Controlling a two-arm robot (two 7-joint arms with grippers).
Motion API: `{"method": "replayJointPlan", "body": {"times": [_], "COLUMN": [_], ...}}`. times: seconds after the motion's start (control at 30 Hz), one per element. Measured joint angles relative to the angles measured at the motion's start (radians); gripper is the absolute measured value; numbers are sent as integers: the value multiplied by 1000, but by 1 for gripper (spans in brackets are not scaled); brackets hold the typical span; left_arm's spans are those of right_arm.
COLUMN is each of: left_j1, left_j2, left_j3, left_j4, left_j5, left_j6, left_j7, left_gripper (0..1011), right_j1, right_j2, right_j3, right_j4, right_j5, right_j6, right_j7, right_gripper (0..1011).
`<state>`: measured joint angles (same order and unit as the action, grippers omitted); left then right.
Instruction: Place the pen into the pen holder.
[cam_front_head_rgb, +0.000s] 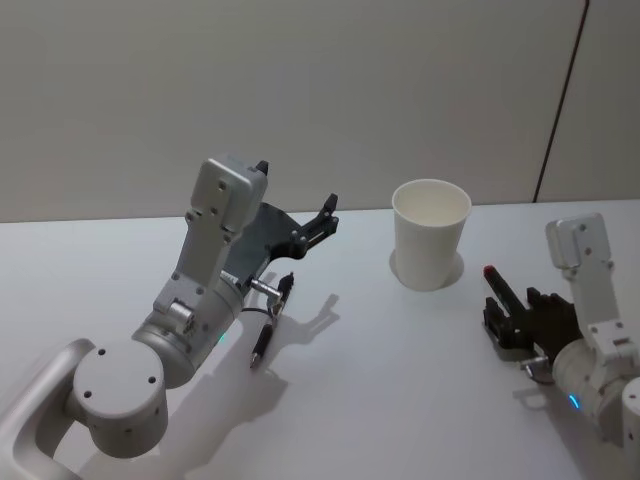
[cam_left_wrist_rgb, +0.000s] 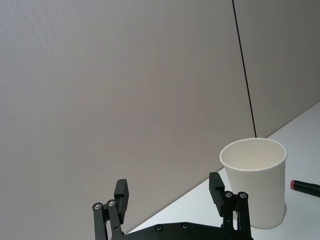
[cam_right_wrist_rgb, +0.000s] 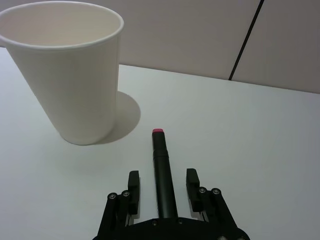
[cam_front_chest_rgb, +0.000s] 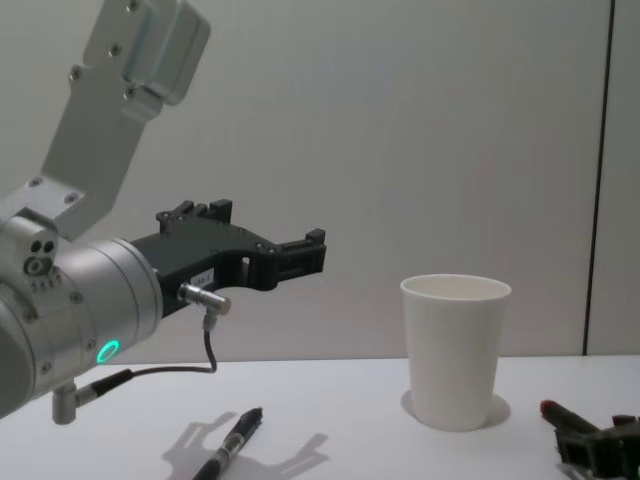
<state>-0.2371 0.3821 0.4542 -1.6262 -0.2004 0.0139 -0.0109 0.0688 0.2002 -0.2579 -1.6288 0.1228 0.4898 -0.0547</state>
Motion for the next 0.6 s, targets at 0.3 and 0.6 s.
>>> {"method": "replayJointPlan", "body": {"times": [0.3, 0.6], "left_j1": [0, 0], "left_j2": [0, 0], "left_j3": [0, 0], "left_j4": [0, 0], "left_j5": [0, 0], "left_j6": [0, 0], "left_j7": [0, 0], "left_gripper": [1001, 1001], "right_j1": [0, 0], "right_j2": [-4, -6], "right_j3": [7, 10], "right_j4": [2, 3], "right_j5": [11, 15], "right_j6": [4, 7], "right_j7": [-20, -29], "right_gripper": [517, 460]}}
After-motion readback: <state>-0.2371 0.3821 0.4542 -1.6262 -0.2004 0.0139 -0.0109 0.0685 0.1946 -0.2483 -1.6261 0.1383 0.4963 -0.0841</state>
